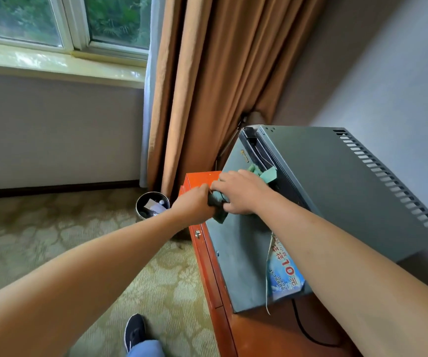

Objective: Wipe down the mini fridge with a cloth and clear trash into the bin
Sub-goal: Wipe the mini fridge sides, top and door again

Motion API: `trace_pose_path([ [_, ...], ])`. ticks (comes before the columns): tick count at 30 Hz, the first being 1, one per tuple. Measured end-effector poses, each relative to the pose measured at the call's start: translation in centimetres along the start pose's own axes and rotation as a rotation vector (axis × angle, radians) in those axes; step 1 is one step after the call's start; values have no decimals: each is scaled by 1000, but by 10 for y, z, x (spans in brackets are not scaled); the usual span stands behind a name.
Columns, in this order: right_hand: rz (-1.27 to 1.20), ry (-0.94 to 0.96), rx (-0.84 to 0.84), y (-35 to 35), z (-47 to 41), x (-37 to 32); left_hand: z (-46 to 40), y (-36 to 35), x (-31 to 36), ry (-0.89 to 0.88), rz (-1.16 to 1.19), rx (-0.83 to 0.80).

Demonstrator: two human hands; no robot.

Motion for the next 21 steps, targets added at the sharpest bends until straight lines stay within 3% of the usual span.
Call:
trace_pose_path([
  [6,14,58,-75,-15,8,-6,-4,-25,4,-50,124,-119],
  [21,-29,29,3,-11,-94,35,-93,15,-44,59,256,-14],
])
Point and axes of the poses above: each hand's wrist, its own z-axis away from the middle knuckle, its own y-axis out of the back of the hand, x = y × z, the point moved 7 cm from there along -z, towards the middle knuckle, and after that the axes turned 2 degrees about y, right-handed, at the moved point
